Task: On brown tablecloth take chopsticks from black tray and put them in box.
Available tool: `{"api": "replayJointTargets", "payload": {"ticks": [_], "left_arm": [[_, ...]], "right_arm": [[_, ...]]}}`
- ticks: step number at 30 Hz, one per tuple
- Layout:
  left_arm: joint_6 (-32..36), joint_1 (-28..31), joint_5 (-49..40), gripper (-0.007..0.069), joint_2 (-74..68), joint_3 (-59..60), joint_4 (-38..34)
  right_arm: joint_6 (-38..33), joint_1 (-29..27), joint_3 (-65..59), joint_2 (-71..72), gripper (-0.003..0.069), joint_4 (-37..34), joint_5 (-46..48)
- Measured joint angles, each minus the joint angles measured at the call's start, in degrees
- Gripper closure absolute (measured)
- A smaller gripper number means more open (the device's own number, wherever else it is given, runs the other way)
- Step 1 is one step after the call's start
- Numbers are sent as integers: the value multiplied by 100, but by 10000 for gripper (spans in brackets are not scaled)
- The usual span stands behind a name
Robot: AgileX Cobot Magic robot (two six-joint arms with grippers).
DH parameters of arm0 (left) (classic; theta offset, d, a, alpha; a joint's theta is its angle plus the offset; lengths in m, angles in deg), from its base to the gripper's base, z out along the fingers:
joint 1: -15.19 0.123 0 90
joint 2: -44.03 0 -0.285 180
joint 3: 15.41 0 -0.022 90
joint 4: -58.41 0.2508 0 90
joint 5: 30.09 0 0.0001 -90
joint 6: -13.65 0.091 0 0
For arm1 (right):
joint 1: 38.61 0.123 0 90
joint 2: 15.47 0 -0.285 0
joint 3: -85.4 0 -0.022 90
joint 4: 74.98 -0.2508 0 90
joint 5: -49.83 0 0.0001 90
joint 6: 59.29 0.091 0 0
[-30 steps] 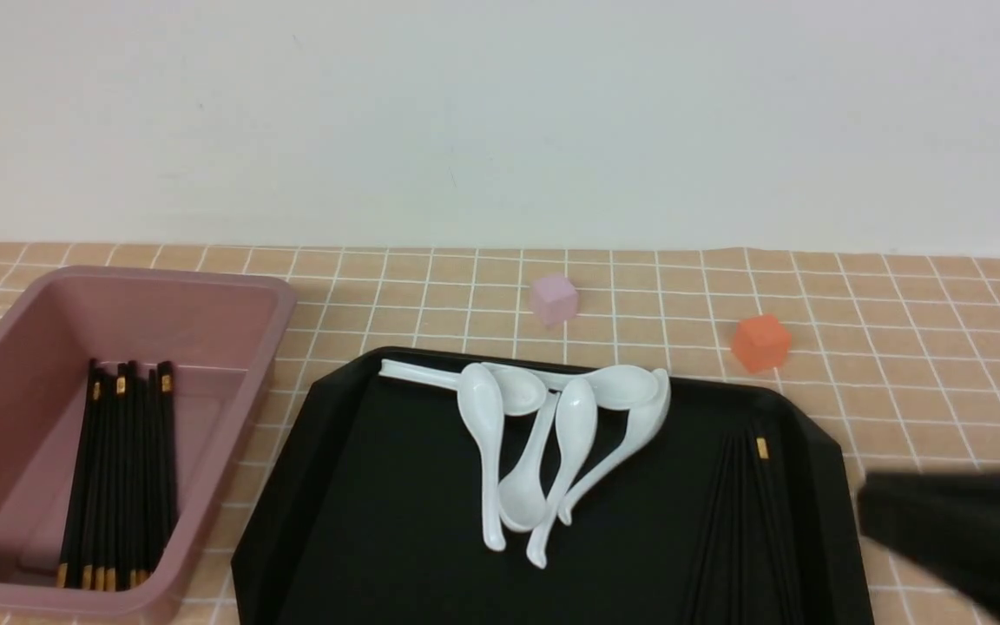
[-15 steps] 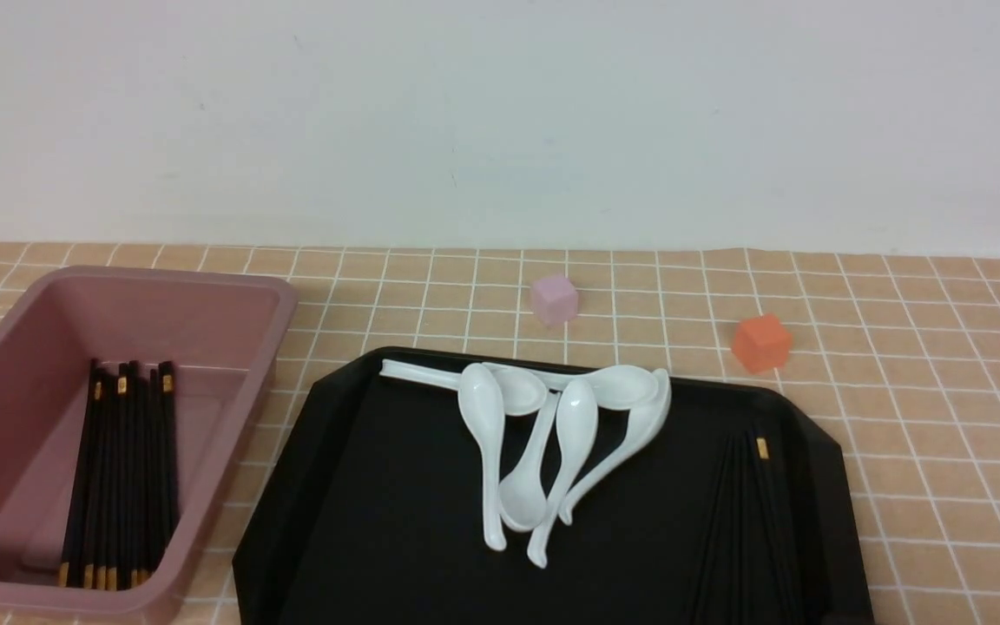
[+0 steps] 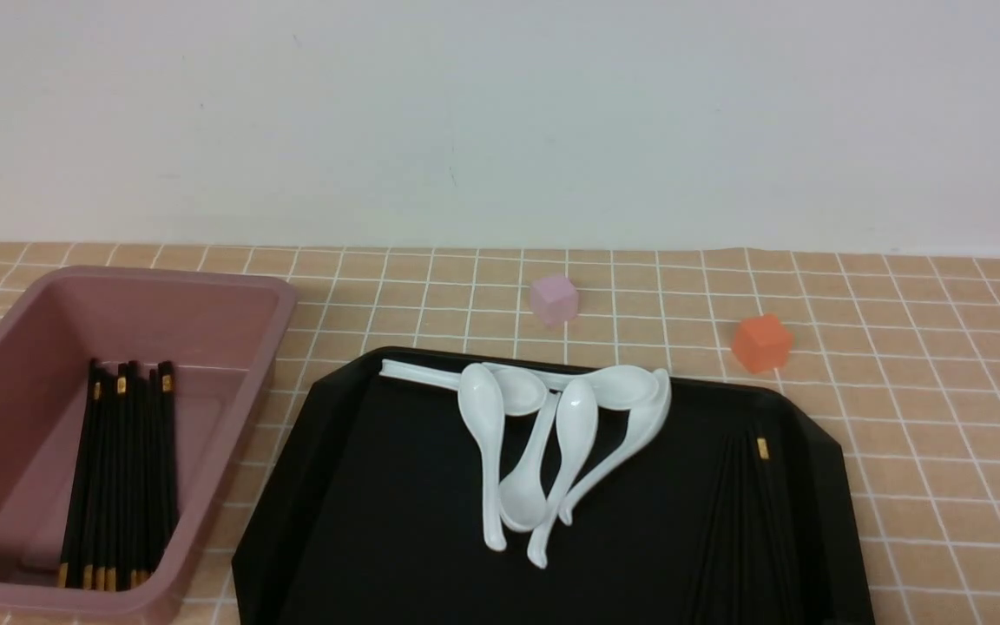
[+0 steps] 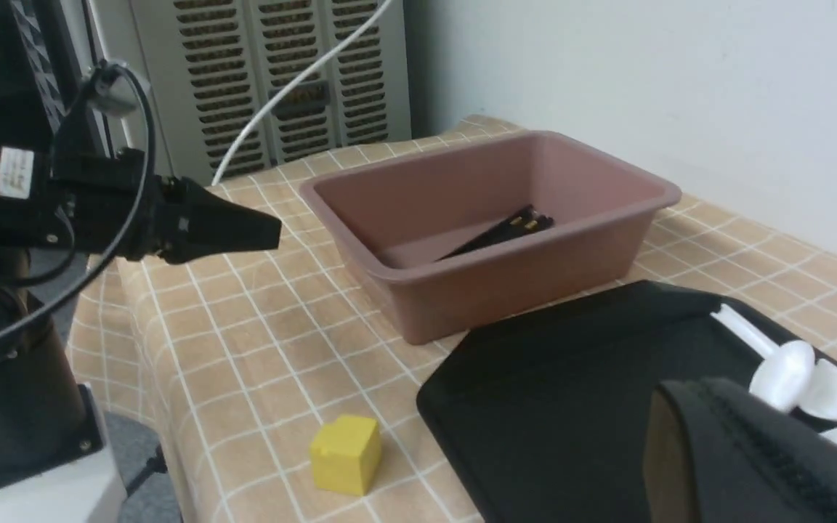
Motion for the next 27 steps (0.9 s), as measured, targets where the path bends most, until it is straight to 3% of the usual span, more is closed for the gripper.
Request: {"api": "replayJointTargets", "payload": {"ticks": [5,12,18,27], "left_arm": [[0,0,0,406,0,0,0],[0,0,0,405,0,0,0],[0,0,0,403,0,0,0],[-1,0,-1,392,0,0,0]], "right_arm": [[-488,-372,-44,370,645,-555,621],[-1653,-2491,-736,1498,638,-1114,1314],[-1820,-4036,-1514,2580,634,-1158,1420],[-1839,-5062,-1612,2819,620,-1266,2225]]}}
